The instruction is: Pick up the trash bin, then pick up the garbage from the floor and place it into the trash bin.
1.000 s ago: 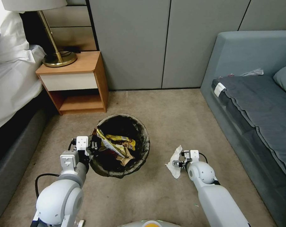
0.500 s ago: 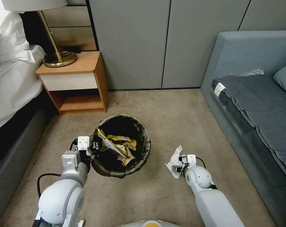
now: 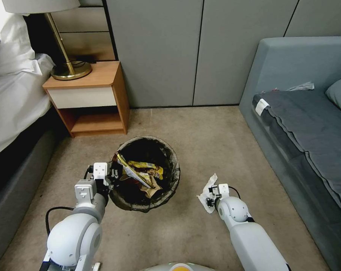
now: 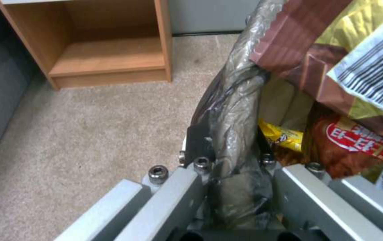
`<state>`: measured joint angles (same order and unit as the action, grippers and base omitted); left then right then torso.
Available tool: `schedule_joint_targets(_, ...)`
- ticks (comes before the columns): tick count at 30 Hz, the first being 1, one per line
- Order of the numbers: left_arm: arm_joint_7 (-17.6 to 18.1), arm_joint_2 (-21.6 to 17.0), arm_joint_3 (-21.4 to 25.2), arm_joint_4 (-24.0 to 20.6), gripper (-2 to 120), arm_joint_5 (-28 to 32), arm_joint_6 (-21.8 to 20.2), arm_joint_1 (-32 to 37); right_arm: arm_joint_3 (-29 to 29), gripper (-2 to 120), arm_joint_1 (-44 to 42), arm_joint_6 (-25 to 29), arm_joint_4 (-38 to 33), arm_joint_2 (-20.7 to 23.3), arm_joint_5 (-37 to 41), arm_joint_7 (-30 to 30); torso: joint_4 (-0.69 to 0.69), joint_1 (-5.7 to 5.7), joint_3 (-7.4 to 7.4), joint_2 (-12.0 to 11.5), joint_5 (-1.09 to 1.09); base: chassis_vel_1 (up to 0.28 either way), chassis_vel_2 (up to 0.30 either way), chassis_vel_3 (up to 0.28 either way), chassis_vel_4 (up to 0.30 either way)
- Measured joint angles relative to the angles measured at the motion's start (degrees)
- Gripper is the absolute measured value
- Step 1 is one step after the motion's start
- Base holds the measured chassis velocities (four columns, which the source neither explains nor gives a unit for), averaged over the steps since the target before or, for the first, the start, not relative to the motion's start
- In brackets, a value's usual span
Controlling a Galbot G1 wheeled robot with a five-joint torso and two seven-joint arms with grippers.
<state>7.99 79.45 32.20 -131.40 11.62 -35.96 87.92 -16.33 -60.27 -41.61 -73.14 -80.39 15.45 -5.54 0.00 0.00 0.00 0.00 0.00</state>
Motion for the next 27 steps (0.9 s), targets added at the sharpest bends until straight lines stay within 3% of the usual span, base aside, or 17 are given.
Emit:
schedule_joint_targets(4, 0.0, 0.0, 0.0, 0.3, 0, 0.0, 0.1, -0.1, -0.1, 1, 0.0, 0.3, 0.4, 0.0, -0.3, 0.4, 0.0, 0.0, 0.0, 0.0, 0.0, 0.0, 0.0, 0.0, 0.0)
schedule_joint_targets(17, -0.1, 0.0, -0.3, 0.4, 0, -0.1, 0.1, -0.3, -0.7, 0, -0.7, 1.8, -0.5, 0.5, -0.9, 0.4, -0.01, 0.0, 0.0, 0.0, 0.0, 0.0, 0.0, 0.0, 0.0)
schedule_joint_targets(25, -0.1, -0.1, -0.2, 0.4, 0, 0.1, -0.1, -0.5, -2.4, 0, -4.5, 1.6, -10.4, 2.3, -1.2, 0.1, 0.0, 0.0, 0.0, 0.0, 0.0, 0.0, 0.0, 0.0, 0.0)
schedule_joint_targets(27, -0.1, -0.1, -0.2, 0.3, 0, 0.1, -0.1, -0.5, -3.8, 0, -7.0, 1.6, -16.5, 2.8, -1.3, -0.1, 0.0, 0.0, 0.0, 0.0, 0.01, 0.0, 0.0, 0.0, 0.0)
